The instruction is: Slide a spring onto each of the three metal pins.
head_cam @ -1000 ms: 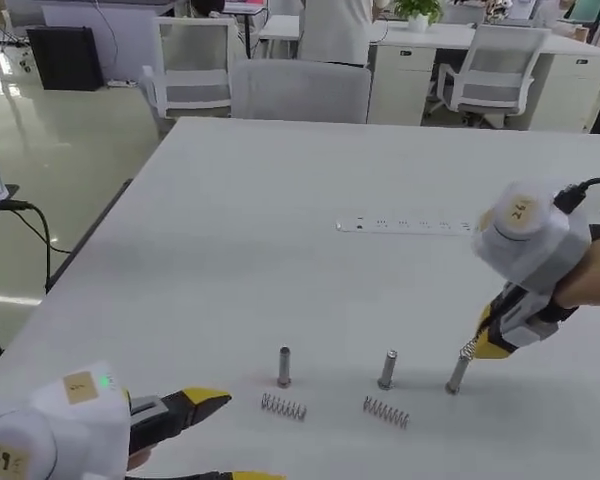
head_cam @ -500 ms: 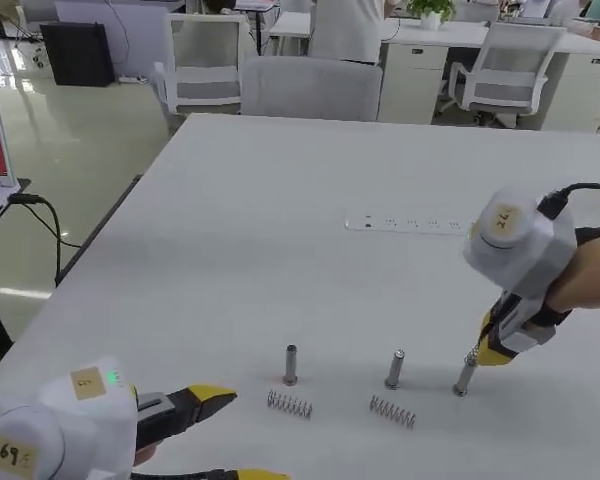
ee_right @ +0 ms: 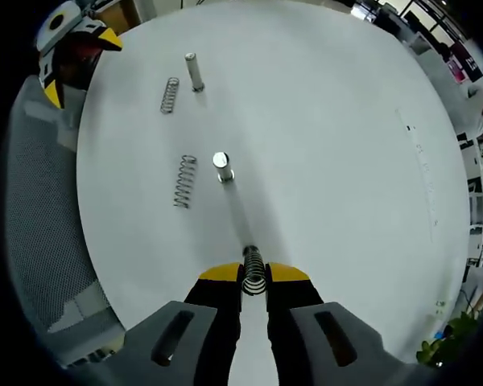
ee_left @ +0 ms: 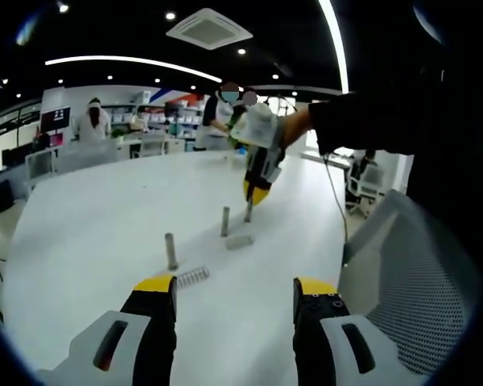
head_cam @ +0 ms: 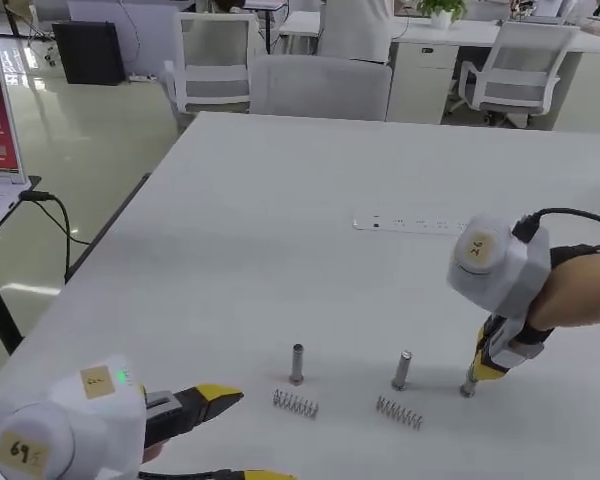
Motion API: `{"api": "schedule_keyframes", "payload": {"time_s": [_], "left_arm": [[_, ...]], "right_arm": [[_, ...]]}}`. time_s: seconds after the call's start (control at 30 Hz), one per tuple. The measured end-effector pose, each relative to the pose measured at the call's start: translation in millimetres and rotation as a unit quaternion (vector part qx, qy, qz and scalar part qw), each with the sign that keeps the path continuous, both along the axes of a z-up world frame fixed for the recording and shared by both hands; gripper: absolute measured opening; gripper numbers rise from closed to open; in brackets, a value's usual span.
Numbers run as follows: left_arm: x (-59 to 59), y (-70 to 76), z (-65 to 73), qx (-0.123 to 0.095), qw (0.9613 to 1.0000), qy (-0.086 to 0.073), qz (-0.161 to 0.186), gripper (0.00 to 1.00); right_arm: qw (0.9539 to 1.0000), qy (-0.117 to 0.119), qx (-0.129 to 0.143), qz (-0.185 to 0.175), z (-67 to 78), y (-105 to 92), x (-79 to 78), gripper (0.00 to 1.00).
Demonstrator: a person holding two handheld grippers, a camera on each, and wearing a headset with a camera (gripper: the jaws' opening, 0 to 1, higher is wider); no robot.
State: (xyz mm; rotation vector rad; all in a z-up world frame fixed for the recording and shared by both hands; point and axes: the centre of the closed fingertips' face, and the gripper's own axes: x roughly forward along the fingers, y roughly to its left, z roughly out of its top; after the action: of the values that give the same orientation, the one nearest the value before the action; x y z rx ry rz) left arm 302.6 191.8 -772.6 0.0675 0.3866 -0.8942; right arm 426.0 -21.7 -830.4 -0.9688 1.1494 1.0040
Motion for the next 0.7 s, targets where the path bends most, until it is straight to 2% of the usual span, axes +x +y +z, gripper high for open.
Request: {"api": "schedule_keyframes", "payload": {"time_s": [0.23, 0.7], "left_arm": [[-0.6, 0.3, -0.9, 0.001, 1.0, 0.001, 0.001, 0.53], [-1.0, 0.9, -2.9, 0.003, 1.0, 0.004, 0.003, 0.53]], "right_arm": [[0.9999, 0.001, -0.012, 0.002, -10.5, -2.0, -0.7, 0.08], [1.0, -0.002, -0.007, -0.004, -19.4, -4.8, 0.7, 0.09]]}}
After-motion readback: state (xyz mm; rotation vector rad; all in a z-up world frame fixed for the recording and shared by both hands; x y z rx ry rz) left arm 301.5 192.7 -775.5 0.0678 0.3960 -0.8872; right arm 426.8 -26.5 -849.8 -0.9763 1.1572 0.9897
